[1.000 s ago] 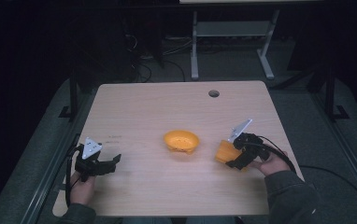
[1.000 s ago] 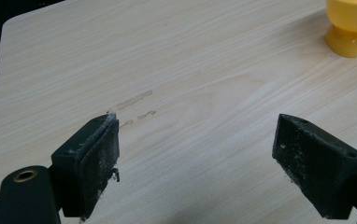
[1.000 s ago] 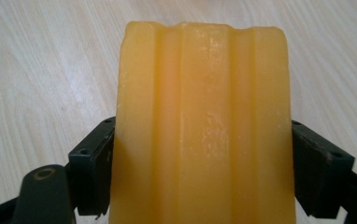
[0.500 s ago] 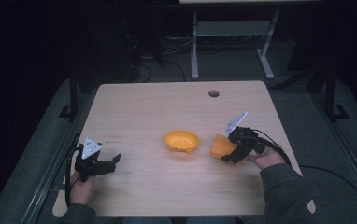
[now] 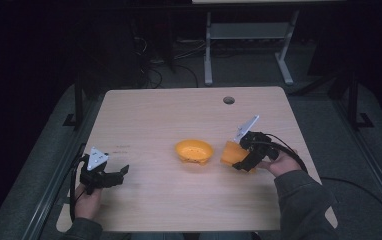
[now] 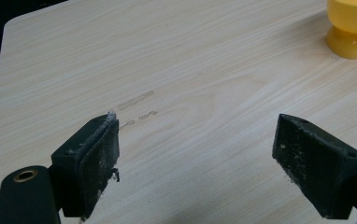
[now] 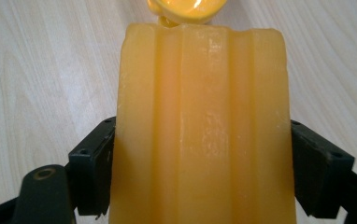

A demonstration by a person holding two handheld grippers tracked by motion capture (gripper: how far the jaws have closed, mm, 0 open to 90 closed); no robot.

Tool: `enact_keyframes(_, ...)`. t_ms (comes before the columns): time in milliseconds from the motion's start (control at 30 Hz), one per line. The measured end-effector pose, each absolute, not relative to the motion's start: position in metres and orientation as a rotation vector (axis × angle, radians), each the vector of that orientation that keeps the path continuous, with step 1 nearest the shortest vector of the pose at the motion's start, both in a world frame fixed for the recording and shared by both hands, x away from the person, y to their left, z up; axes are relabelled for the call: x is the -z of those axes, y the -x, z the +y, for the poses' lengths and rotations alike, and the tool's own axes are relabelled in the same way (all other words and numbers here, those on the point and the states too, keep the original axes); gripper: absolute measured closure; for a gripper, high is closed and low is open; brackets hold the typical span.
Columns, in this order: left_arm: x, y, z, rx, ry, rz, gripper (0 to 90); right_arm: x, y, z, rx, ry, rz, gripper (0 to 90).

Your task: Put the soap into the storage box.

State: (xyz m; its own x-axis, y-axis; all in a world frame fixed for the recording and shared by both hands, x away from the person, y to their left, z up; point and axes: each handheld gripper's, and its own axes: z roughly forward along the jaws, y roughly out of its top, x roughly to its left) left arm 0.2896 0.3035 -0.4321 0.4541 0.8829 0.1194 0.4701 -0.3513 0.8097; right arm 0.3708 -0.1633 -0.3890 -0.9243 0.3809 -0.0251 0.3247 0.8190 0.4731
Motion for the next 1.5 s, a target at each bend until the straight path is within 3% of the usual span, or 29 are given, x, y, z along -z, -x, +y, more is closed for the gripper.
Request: enact_keyframes(1500,0.431,-0.290,0.305,-0.732,-1.978,1.126,14.1,0.363,-0.398,-0.114,-0.731,-0.414,2.900,20.4)
